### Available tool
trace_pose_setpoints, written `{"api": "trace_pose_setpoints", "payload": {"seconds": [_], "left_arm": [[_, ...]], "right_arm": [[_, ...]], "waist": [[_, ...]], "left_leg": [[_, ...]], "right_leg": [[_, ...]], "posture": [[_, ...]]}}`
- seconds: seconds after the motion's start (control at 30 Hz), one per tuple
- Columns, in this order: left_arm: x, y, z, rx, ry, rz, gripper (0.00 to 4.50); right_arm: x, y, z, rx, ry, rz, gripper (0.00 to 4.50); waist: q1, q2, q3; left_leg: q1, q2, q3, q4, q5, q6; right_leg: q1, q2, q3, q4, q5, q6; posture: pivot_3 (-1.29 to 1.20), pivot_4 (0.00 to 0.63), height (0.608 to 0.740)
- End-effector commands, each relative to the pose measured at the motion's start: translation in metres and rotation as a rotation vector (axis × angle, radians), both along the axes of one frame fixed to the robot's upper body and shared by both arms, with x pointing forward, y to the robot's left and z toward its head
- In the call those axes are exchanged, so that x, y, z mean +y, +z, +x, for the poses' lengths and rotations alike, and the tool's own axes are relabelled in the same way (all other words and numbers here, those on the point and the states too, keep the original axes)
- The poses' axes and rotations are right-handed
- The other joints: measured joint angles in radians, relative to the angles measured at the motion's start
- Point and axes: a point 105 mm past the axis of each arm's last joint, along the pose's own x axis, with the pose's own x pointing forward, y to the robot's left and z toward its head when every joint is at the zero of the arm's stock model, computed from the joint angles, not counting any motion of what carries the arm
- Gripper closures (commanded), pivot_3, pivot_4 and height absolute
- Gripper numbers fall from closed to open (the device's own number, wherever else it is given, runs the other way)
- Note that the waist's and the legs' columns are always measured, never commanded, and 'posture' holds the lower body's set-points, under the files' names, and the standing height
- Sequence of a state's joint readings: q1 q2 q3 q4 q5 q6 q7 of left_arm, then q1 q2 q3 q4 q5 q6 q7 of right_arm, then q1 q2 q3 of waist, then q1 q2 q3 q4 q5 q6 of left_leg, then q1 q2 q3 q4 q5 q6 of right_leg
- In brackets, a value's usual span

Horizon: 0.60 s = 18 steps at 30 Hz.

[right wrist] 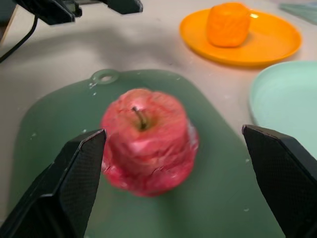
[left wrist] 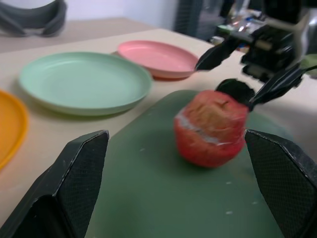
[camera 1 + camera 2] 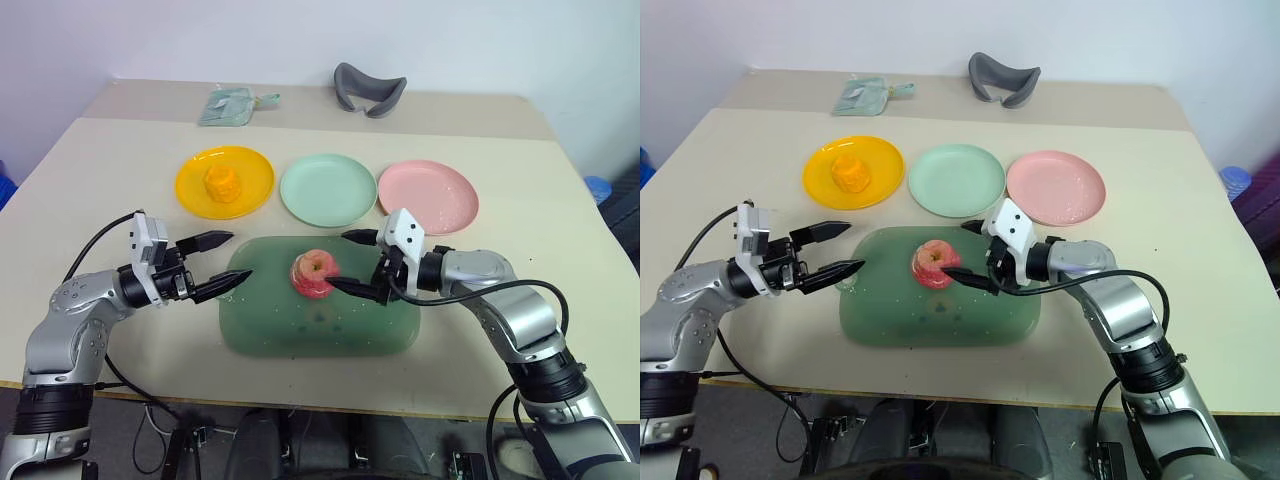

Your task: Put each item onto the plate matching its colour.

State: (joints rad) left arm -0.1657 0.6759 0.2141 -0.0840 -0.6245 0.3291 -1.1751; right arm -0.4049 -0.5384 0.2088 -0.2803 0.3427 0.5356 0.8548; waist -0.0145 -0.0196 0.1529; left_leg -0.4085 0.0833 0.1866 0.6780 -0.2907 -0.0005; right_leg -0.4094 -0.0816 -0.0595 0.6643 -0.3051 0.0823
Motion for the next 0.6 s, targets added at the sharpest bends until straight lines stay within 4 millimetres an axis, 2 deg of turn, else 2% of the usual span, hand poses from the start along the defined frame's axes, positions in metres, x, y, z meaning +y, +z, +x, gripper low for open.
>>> {"api": "trace_pose_setpoints", "payload": {"seconds": [0.03, 0.23, 0.6], "left_arm": [[-0.003, 0.007, -0.016, -0.01, -0.095, 0.032, 0.04], [0.001, 0.01, -0.043, 0.053, -0.251, 0.079, 0.04], [0.014, 0.017, -0.045, 0.024, -0.237, 0.136, 0.04]], "right_arm": [[0.002, 0.008, -0.005, -0.043, 0.029, -0.006, 0.0], [0.005, 0.005, 0.001, -0.037, 0.019, -0.001, 0.0], [0.009, 0.001, 0.006, -0.031, 0.033, 0.014, 0.0]], "waist": [[-0.001, 0.0, 0.0], [-0.004, 0.0, 0.0], [-0.003, 0.001, 0.0]], "left_leg": [[0.0, 0.0, 0.0, 0.0, 0.0, 0.0], [0.0, 0.001, 0.0, 0.0, 0.0, 0.0], [0.0, 0.001, 0.0, 0.0, 0.0, 0.0]], "right_leg": [[0.0, 0.0, 0.0, 0.0, 0.0, 0.0], [-0.001, 0.0, 0.0, 0.0, 0.0, 0.0], [-0.001, 0.0, 0.0, 0.0, 0.0, 0.0]], "posture": [[0.0, 0.15, 0.74], [0.0, 0.15, 0.74], [0.0, 0.15, 0.74]]}}
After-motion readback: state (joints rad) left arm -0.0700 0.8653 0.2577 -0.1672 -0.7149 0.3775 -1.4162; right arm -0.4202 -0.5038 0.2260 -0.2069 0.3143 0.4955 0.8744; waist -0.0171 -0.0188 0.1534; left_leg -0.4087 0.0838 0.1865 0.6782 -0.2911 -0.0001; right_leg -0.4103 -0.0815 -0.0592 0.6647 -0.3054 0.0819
